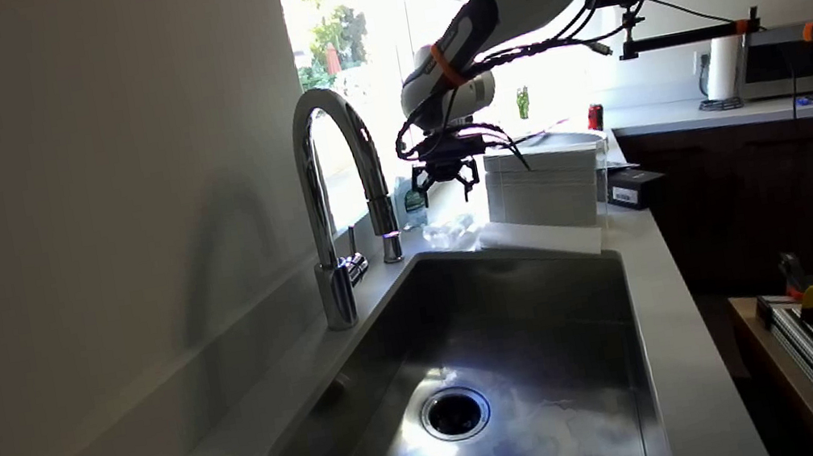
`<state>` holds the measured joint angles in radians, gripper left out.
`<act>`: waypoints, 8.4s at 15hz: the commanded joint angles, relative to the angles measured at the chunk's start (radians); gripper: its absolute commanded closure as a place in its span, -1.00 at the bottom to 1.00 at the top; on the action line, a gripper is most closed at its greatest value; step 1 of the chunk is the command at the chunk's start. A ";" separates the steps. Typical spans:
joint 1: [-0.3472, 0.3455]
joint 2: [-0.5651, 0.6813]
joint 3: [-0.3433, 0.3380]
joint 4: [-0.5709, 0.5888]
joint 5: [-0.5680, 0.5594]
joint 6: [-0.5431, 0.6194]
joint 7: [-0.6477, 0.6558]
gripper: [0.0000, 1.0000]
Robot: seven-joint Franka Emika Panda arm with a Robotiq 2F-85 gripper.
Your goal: Remove the bottle from the window sill
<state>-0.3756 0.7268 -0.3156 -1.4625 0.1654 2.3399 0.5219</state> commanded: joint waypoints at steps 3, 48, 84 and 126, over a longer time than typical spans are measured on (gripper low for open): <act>-0.007 0.081 -0.004 0.075 0.030 -0.017 0.070 -1.00; 0.135 0.082 -0.093 0.038 -0.067 0.125 0.324 0.40; 0.790 0.212 -0.673 -0.432 -0.288 0.597 0.723 0.40; 0.940 0.834 -0.927 -0.446 0.303 0.890 0.569 0.40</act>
<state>0.5463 1.4583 -1.2035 -1.9330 0.4166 3.2370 1.0725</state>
